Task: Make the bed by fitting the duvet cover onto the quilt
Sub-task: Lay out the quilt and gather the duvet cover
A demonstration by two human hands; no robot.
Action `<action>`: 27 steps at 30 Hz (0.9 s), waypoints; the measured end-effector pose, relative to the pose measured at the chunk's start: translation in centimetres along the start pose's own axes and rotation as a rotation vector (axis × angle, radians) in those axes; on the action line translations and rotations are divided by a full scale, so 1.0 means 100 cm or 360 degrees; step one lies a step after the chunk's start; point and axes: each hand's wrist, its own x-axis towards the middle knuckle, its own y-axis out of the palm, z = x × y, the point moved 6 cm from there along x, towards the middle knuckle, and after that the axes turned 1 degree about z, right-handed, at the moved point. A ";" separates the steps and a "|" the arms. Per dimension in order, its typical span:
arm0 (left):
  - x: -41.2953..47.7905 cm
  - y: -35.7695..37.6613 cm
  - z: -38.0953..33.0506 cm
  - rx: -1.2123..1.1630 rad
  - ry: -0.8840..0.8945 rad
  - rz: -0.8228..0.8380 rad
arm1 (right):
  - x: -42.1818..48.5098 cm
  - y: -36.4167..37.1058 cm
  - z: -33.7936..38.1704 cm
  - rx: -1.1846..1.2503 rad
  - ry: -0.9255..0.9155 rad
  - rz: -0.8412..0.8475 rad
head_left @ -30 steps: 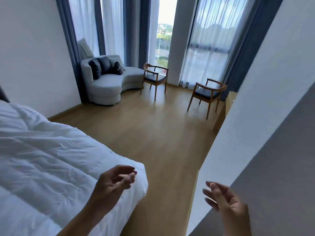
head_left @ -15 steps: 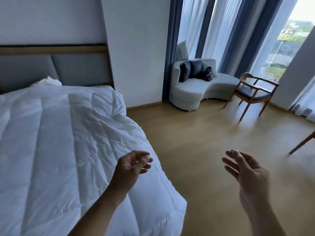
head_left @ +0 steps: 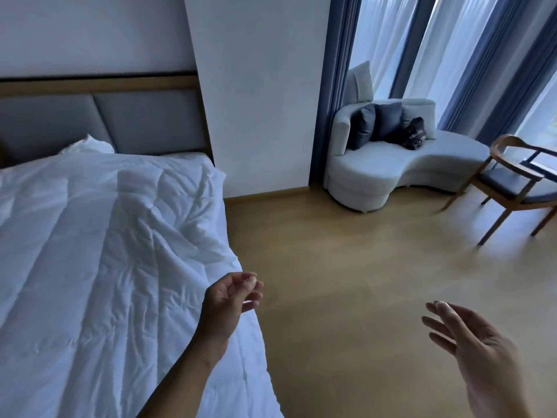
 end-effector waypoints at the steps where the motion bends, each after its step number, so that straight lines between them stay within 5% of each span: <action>1: 0.015 0.016 -0.002 -0.0001 0.0003 -0.0019 | 0.027 0.002 -0.003 0.0015 0.0013 0.0022; 14: 0.171 0.131 -0.039 0.0042 0.0184 -0.0633 | 0.354 0.160 0.014 0.0038 0.0019 0.0803; 27: 0.394 0.084 -0.062 -0.0095 0.0303 -0.1109 | 0.528 0.433 0.020 -0.0049 -0.0020 0.1277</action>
